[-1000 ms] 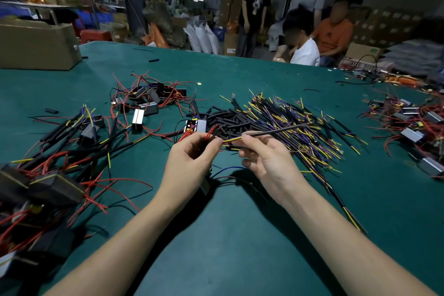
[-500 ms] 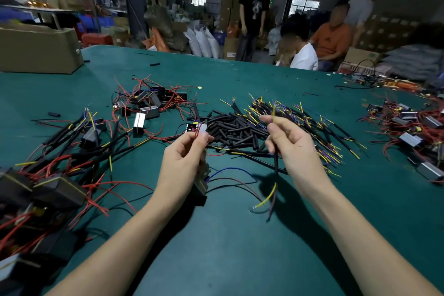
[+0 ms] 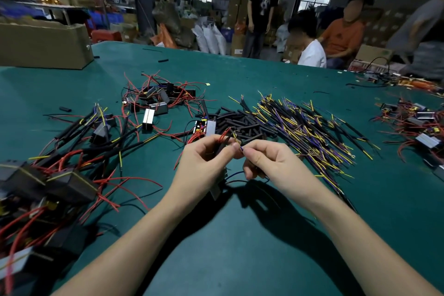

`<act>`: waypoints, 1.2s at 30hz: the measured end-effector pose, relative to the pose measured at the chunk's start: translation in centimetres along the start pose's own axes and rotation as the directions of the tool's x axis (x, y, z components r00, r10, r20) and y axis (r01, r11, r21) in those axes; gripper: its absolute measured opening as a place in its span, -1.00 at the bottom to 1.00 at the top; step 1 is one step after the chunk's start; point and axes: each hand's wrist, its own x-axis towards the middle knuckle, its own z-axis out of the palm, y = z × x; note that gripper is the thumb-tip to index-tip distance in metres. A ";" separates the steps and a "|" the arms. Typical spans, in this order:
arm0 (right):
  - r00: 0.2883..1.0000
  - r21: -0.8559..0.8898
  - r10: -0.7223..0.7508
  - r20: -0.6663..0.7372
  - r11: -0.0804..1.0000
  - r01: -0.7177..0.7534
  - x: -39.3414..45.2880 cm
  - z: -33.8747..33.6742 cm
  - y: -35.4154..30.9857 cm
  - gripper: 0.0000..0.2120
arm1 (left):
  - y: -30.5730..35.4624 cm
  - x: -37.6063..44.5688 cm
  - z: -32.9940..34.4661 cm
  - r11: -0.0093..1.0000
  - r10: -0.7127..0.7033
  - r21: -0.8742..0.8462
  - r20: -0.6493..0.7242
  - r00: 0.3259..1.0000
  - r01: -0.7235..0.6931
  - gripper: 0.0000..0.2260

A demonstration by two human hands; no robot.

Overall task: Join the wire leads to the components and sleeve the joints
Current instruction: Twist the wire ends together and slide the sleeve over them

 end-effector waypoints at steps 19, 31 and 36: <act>0.934 0.036 0.014 -0.357 0.999 -0.002 0.1 2.0 0.7 -0.86 | -0.2 0.1 0.0 0.989 -0.052 0.135 -0.034 0.998 0.057 -0.90; 0.969 0.096 0.016 -0.247 0.995 0.008 0.3 1.9 0.7 -0.85 | -0.1 0.0 0.1 0.994 0.002 0.107 -0.042 0.999 0.002 -0.88; 0.980 0.144 0.005 -0.200 0.989 0.024 0.3 1.7 0.7 -0.84 | -0.1 0.1 -0.1 0.995 -0.020 0.093 -0.021 1.000 0.022 -0.87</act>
